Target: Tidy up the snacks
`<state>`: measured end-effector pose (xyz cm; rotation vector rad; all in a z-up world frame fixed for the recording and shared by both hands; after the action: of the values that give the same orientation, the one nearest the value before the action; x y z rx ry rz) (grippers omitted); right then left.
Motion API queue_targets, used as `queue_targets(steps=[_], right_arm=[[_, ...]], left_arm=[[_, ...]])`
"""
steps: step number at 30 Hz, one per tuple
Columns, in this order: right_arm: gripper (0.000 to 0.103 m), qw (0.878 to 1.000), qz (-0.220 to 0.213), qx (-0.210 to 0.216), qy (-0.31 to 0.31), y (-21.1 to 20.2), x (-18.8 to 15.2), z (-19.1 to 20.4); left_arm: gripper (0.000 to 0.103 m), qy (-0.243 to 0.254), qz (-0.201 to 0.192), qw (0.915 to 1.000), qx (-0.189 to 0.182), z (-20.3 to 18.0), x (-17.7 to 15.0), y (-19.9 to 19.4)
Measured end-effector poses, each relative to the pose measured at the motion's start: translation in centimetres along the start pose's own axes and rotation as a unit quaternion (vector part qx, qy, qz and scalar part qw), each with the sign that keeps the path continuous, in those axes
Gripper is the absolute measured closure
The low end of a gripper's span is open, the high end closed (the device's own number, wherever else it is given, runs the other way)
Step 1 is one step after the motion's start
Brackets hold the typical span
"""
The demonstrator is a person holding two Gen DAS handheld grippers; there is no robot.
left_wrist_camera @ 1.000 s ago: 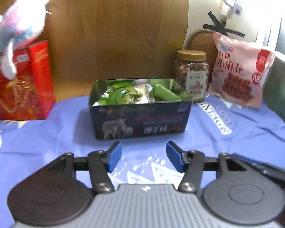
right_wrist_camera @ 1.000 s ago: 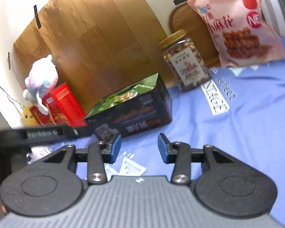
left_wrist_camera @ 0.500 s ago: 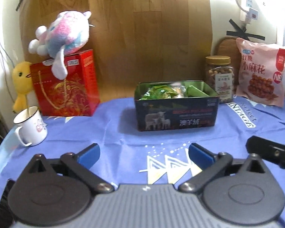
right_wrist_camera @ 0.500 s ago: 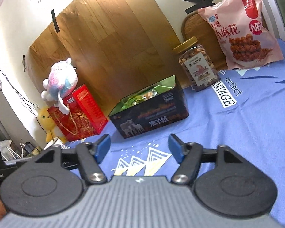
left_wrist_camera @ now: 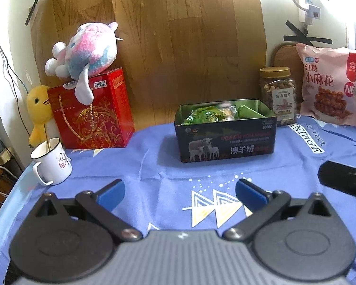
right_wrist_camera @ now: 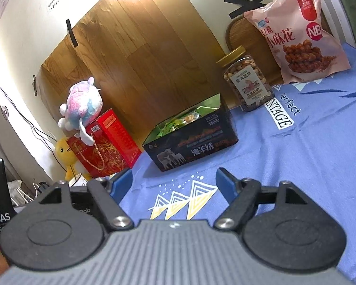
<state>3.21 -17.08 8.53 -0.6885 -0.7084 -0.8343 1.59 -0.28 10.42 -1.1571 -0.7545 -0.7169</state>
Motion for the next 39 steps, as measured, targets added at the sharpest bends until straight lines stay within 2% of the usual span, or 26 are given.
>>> queue_targets(steps=[11,26,39], right_arm=[[0.023,1.0,-0.006,0.005,0.011,-0.5,0.0,-0.6],[0.022,1.0,-0.008,0.004,0.02,-0.5,0.0,-1.2],[0.022,1.0,-0.008,0.004,0.02,-0.5,0.1,-1.3]], left_arm=[[0.0,0.026,-0.04,0.9976,0.05,-0.7,0.4,-0.8],[0.0,0.034,-0.057,0.9945,0.081,-0.6,0.8,-0.7],[0.0,0.044,-0.062,0.994,0.079,-0.7,1.3,-0.7]])
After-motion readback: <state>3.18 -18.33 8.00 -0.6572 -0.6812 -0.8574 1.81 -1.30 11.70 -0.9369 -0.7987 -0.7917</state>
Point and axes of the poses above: each gripper's, at about its wrist camera, not at the fingertips, and y roughly the way its jaws point, z to its left, x to its top, the point moved 2 cm from there along y, roughly the way its jaws point, and after that the axes turned 9 degrees about x, right-handed, at the moved point
